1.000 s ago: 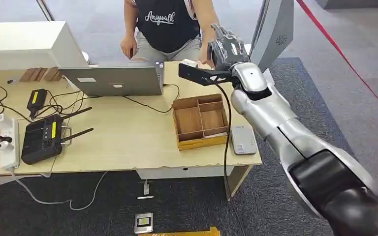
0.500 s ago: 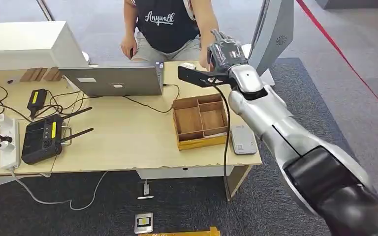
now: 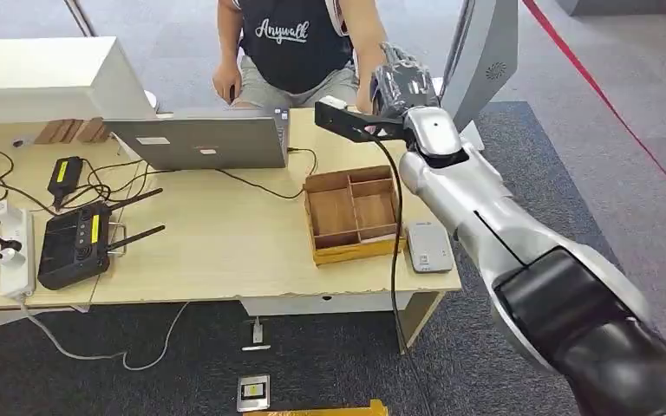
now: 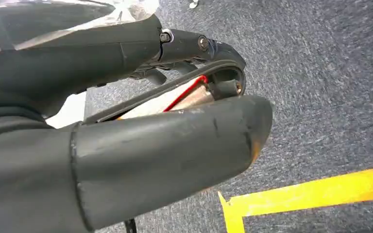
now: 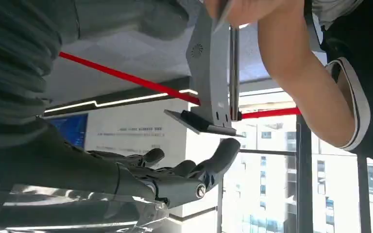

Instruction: Pass the card to the sensor for recognition and then transmit it.

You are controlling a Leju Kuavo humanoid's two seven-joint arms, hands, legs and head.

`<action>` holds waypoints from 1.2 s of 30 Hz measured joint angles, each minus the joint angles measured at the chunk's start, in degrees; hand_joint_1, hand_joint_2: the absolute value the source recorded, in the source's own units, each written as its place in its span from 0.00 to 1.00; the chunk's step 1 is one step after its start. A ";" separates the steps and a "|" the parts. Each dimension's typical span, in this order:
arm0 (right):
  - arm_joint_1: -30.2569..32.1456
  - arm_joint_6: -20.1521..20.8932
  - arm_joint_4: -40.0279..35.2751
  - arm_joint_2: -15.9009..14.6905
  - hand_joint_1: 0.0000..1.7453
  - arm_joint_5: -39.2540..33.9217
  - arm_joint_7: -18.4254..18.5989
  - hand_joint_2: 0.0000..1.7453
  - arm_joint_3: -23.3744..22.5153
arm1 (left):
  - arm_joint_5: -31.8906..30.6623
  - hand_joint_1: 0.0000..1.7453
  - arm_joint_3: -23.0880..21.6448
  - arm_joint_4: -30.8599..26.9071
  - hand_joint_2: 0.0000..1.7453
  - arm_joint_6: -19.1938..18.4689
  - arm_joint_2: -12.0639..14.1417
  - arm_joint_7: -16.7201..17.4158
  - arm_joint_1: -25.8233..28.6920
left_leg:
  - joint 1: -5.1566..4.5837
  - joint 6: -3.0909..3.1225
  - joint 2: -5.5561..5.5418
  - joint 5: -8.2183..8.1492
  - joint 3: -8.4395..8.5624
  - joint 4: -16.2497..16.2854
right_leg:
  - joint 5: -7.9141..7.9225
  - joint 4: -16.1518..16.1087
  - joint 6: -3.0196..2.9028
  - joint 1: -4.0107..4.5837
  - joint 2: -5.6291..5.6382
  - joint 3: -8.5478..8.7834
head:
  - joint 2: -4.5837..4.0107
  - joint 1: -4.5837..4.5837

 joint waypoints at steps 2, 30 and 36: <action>-0.01 -0.57 0.13 -0.15 0.00 0.24 -0.61 1.00 0.04 | 0.22 0.00 0.00 0.07 0.00 0.07 0.13 0.07 0.04 | 0.00 0.00 0.00 0.00 0.00 0.00 | 0.00 0.00 0.00 0.00 0.00 0.00 | 0.00 0.00; 13.20 -9.14 -18.71 -27.00 0.00 2.43 3.24 1.00 -4.90 | 5.55 0.00 1.29 0.09 0.00 2.36 1.92 -1.25 0.68 | -0.05 0.14 0.15 -0.04 -0.01 0.08 | 0.11 -0.12 0.16 -0.05 0.22 0.01 | 0.00 0.00; 16.40 -10.88 -22.34 -31.03 0.00 0.51 6.97 1.00 -7.06 | 6.31 0.00 1.60 0.09 0.00 2.77 1.99 -0.79 0.49 | -0.02 0.15 -0.08 -0.02 0.07 0.10 | 0.06 -0.18 0.18 -0.03 -0.04 0.09 | 0.00 -0.02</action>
